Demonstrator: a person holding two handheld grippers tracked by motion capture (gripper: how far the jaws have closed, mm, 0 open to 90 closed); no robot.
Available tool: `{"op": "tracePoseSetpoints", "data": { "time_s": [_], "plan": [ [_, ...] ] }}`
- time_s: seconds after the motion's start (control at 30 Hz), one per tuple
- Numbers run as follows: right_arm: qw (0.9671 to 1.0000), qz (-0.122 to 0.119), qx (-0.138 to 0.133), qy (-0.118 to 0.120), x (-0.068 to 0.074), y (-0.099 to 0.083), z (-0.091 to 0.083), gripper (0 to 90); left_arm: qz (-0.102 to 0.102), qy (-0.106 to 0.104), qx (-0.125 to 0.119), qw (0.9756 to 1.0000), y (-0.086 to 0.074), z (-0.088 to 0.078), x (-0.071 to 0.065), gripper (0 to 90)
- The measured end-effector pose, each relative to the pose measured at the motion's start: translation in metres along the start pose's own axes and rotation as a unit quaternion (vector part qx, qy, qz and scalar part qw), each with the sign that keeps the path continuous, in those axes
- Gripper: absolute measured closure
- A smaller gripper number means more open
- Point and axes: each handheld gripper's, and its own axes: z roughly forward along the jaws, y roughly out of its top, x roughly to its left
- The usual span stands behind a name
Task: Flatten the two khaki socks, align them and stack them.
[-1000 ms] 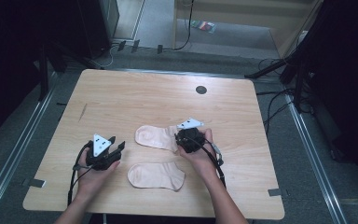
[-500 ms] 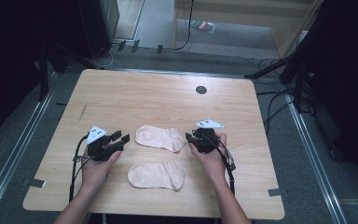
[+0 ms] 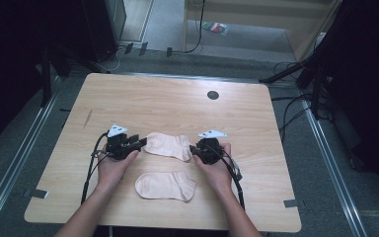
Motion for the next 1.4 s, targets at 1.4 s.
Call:
{"op": "tracePoseSetpoints", "data": {
  "time_s": [1.4],
  "plan": [
    [0.9987,-0.007,-0.049,-0.008,0.021,0.005,-0.046,87.2,0.036,-0.027,-0.027,0.9986,-0.004,-0.048,-0.028,89.8]
  ]
}}
